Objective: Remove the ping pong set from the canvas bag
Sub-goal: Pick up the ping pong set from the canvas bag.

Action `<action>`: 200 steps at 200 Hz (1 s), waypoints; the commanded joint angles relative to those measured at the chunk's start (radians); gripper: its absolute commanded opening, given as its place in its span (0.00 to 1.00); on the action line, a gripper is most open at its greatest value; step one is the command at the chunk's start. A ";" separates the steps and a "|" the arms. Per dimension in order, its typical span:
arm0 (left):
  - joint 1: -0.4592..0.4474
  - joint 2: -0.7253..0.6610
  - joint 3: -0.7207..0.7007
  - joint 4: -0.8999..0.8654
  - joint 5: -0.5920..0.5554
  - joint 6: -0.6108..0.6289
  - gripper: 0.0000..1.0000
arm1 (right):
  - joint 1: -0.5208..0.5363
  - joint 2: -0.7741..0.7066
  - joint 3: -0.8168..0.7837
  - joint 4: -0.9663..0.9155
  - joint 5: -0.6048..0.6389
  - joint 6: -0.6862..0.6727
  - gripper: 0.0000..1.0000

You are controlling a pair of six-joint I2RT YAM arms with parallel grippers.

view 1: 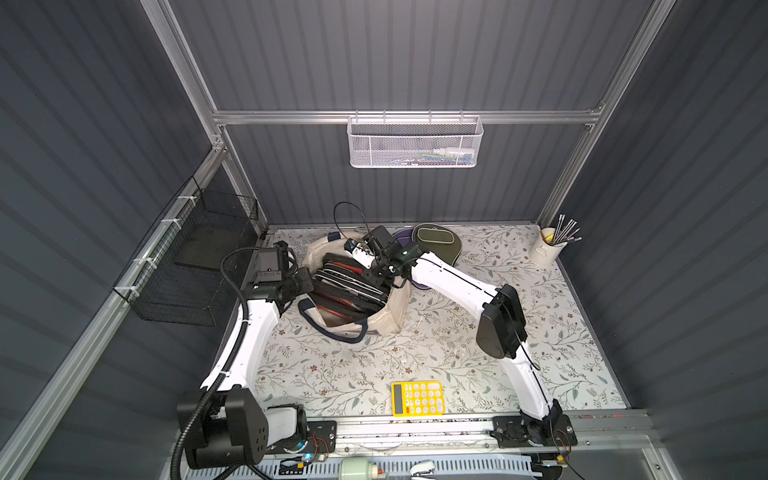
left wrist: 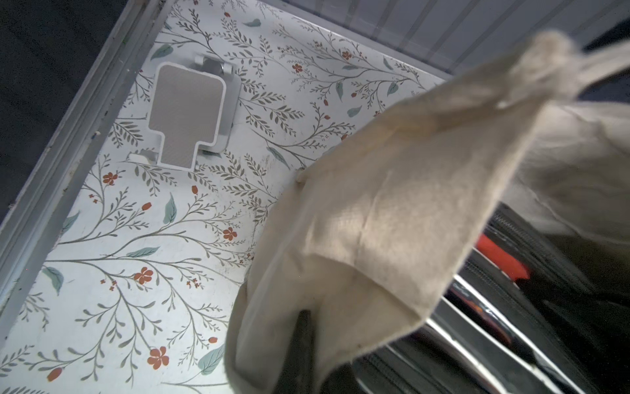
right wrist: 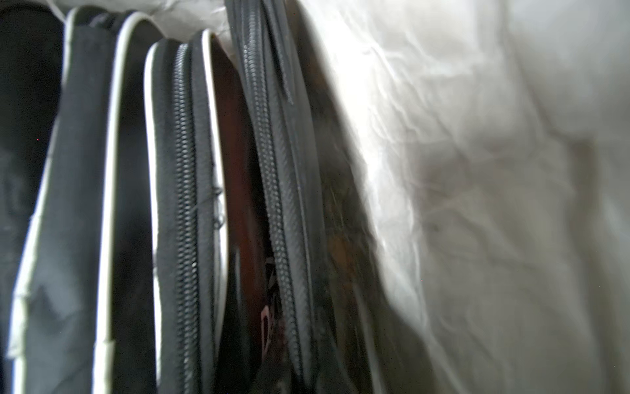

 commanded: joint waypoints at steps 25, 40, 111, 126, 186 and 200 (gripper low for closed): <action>0.003 -0.030 0.072 -0.015 -0.032 -0.043 0.00 | 0.022 -0.124 -0.013 0.040 0.024 0.083 0.00; 0.003 -0.012 0.105 -0.024 -0.050 -0.037 0.00 | 0.027 -0.154 -0.042 0.056 0.028 0.094 0.00; 0.003 0.011 0.128 0.003 -0.082 -0.036 0.00 | 0.041 -0.283 -0.100 0.097 0.065 0.135 0.00; 0.003 0.015 0.124 0.008 -0.088 -0.033 0.00 | 0.041 -0.311 -0.099 0.097 0.062 0.149 0.00; 0.005 0.019 0.121 0.028 -0.082 -0.022 0.00 | 0.039 -0.402 -0.073 0.079 0.049 0.215 0.00; 0.005 0.022 0.116 0.033 -0.078 -0.019 0.00 | 0.035 -0.430 -0.074 0.086 0.044 0.231 0.00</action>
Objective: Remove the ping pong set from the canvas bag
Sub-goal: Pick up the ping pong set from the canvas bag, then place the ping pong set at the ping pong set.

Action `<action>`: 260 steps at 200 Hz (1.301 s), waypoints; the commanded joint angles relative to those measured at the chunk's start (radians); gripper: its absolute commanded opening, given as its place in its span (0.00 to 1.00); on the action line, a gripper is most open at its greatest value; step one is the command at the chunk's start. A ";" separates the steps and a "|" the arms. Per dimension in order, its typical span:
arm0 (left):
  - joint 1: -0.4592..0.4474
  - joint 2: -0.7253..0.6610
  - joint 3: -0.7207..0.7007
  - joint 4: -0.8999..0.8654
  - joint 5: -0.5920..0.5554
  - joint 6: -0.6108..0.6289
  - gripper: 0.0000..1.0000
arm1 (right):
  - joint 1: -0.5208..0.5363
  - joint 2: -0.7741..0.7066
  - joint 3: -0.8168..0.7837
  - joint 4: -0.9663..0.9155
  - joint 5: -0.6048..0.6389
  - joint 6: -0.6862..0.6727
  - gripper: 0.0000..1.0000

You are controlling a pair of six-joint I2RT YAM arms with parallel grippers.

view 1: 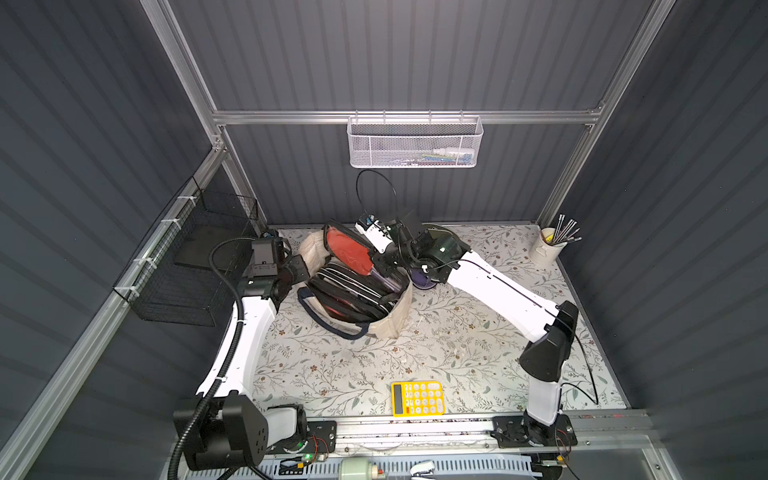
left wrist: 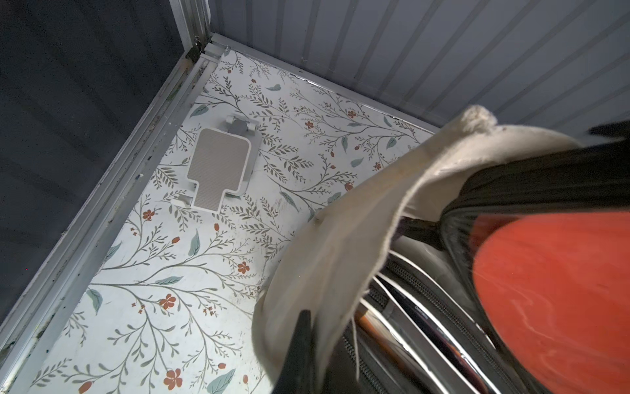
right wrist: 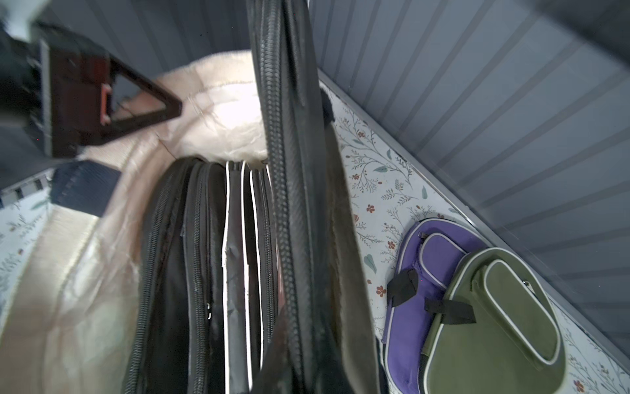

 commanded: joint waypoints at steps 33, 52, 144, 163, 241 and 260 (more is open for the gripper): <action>0.005 0.003 0.016 0.031 0.002 0.016 0.00 | -0.019 -0.150 0.020 0.086 -0.009 0.100 0.00; 0.005 -0.001 0.017 0.035 0.004 0.019 0.00 | -0.039 -0.208 -0.019 0.115 -0.033 0.141 0.00; 0.007 -0.029 -0.005 0.067 0.012 0.028 0.00 | -0.313 -0.594 -0.473 0.372 -0.237 0.518 0.00; 0.007 -0.030 -0.009 0.069 0.015 0.029 0.00 | -0.375 -0.646 -0.566 0.417 -0.261 0.588 0.00; 0.011 -0.040 -0.017 0.074 0.016 0.029 0.00 | -0.675 -0.654 -0.844 0.701 -0.478 0.863 0.00; 0.012 -0.044 -0.020 0.075 0.015 0.029 0.00 | -0.756 -0.575 -0.856 0.780 -0.548 0.914 0.00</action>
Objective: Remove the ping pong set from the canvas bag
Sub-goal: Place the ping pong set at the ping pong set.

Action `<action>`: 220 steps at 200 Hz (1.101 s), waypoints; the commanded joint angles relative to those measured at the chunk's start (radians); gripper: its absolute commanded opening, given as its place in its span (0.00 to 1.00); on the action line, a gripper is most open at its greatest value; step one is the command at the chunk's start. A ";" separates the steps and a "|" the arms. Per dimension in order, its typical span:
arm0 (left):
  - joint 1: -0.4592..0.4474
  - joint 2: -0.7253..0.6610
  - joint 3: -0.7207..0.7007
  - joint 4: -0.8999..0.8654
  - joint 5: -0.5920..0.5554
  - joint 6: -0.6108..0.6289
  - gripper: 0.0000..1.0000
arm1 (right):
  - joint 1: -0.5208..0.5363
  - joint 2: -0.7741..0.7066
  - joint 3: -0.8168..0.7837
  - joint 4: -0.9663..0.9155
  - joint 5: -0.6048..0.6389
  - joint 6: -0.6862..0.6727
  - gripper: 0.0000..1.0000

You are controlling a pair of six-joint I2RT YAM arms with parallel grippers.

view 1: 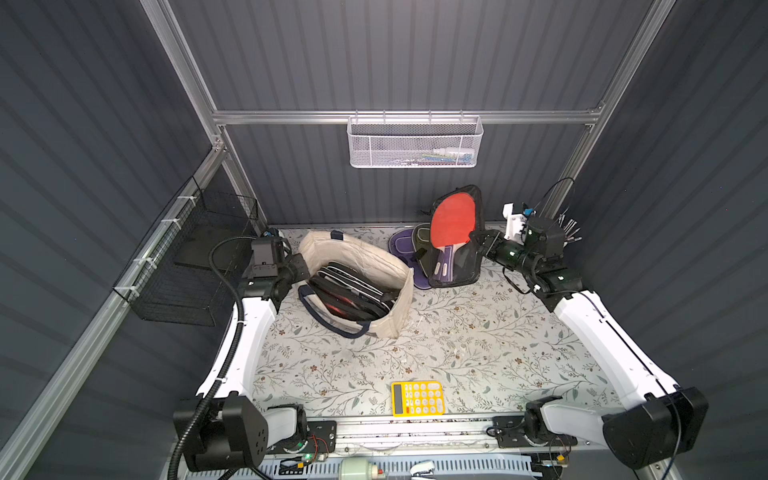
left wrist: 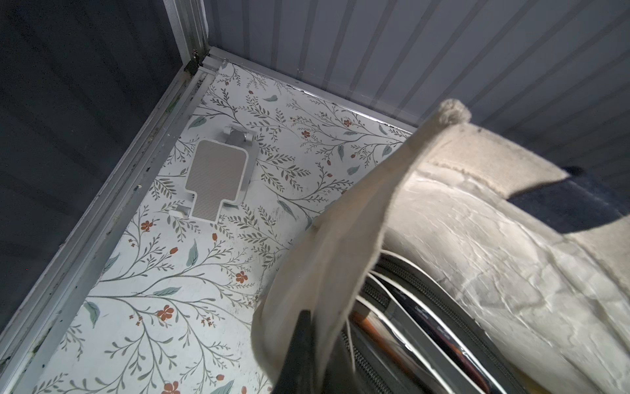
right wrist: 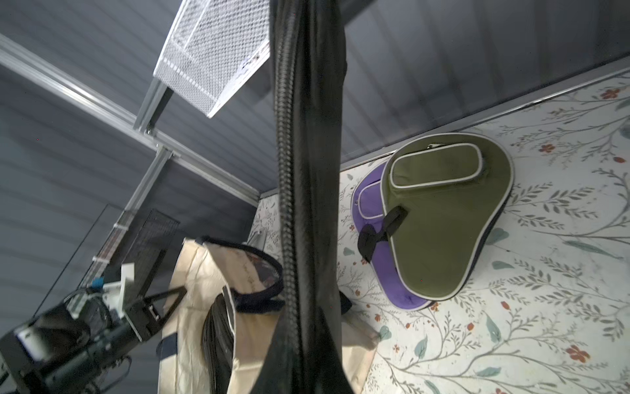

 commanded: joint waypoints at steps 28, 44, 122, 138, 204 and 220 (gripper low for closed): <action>0.010 -0.036 -0.010 0.044 0.013 0.019 0.00 | -0.173 0.211 0.022 0.358 -0.236 0.189 0.00; 0.010 -0.035 -0.011 0.043 0.013 0.018 0.00 | -0.206 0.307 0.052 0.403 -0.294 0.229 0.00; 0.015 -0.034 -0.011 0.047 0.013 0.021 0.00 | -0.281 0.666 0.204 0.614 -0.487 0.344 0.00; 0.015 -0.033 -0.011 0.049 0.017 0.020 0.00 | -0.289 0.722 0.234 0.666 -0.517 0.366 0.00; 0.019 -0.030 -0.011 0.050 0.017 0.018 0.00 | -0.300 0.879 0.313 0.751 -0.569 0.452 0.00; 0.019 -0.031 -0.011 0.050 0.017 0.019 0.00 | -0.302 0.888 0.306 0.732 -0.571 0.441 0.00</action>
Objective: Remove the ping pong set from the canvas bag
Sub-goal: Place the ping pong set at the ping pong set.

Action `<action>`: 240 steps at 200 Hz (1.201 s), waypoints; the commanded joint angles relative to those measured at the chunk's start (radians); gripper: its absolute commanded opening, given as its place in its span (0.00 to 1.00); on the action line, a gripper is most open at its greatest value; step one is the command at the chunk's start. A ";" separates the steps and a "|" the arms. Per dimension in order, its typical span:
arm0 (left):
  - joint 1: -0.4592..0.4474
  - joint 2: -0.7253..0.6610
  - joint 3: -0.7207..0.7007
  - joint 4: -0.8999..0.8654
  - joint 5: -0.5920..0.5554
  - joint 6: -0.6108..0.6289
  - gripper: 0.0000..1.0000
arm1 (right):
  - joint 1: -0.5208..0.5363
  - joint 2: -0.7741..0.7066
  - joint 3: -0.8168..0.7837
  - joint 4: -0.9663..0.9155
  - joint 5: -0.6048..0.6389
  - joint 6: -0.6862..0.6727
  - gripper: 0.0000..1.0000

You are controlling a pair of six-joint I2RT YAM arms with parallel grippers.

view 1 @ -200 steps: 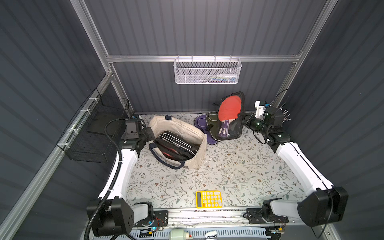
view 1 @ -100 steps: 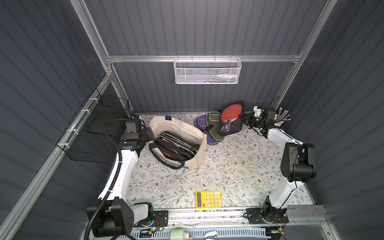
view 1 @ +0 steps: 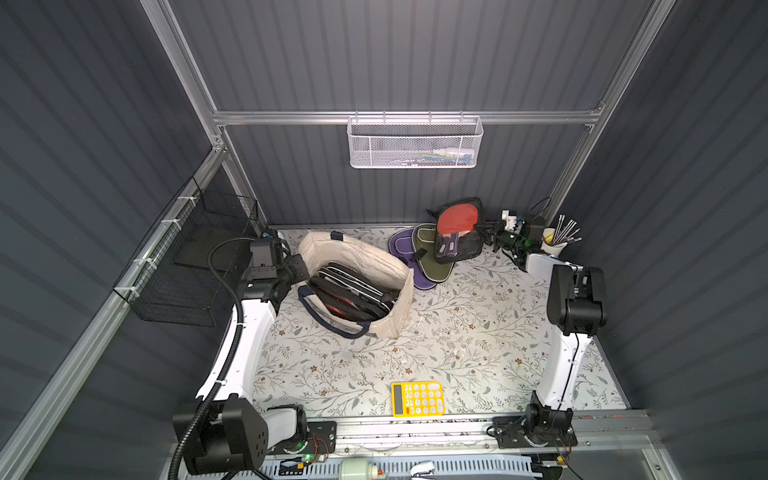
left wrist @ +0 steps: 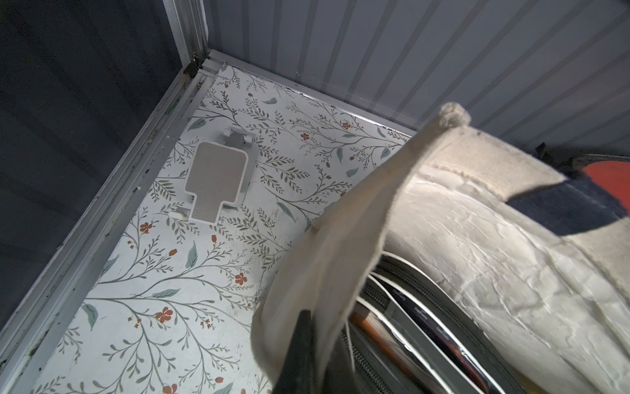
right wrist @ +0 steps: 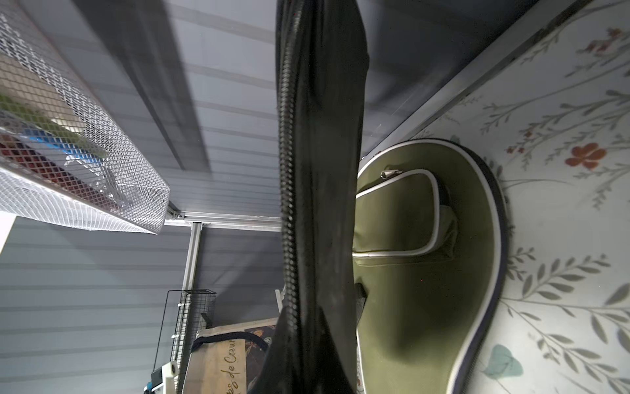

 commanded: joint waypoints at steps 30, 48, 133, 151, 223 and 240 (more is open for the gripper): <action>0.011 -0.020 0.000 0.035 0.010 0.019 0.00 | -0.013 -0.011 0.003 0.040 -0.045 -0.029 0.00; 0.011 -0.020 0.001 0.035 0.012 0.017 0.00 | -0.021 0.001 0.008 0.003 -0.038 -0.051 0.00; 0.010 -0.022 -0.001 0.038 0.013 0.017 0.00 | -0.026 0.081 0.067 -0.092 -0.022 -0.098 0.00; 0.010 -0.021 -0.001 0.036 0.010 0.017 0.00 | -0.026 0.086 0.069 -0.119 -0.014 -0.116 0.00; 0.011 -0.024 -0.002 0.036 0.009 0.017 0.00 | -0.027 0.081 0.093 -0.396 0.075 -0.296 0.18; 0.011 -0.024 -0.002 0.036 0.007 0.017 0.00 | -0.027 0.081 0.112 -0.468 0.105 -0.338 0.25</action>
